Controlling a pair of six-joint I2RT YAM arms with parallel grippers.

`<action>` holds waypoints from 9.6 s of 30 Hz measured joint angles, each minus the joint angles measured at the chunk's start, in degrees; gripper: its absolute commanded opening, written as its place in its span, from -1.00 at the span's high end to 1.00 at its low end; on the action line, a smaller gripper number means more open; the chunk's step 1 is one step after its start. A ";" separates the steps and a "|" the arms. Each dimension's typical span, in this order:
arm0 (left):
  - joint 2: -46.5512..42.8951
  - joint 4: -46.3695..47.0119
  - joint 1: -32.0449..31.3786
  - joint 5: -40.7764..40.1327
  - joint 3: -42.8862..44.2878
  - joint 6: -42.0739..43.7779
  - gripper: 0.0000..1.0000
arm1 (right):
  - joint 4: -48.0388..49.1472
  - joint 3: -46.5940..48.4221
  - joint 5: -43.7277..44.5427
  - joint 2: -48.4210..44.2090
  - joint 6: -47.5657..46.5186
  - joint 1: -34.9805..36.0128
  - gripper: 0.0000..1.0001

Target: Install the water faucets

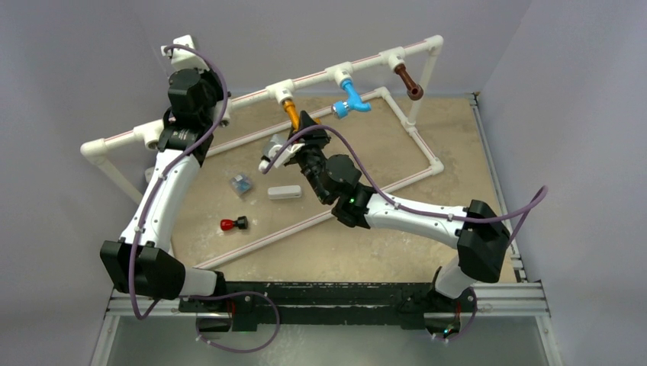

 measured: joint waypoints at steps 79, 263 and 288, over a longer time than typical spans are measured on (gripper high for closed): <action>0.48 -1.60 1.05 4.55 0.37 0.07 1.00 | 1.07 -10.97 -17.73 -8.44 148.89 -20.59 -0.55; 0.98 -2.29 1.62 6.67 0.96 0.04 1.00 | -18.53 -11.21 -18.47 -24.30 109.85 -19.93 -0.73; 0.98 -2.34 1.62 6.67 0.96 0.04 1.00 | -31.78 -5.79 -28.26 -31.89 31.45 -8.92 -0.76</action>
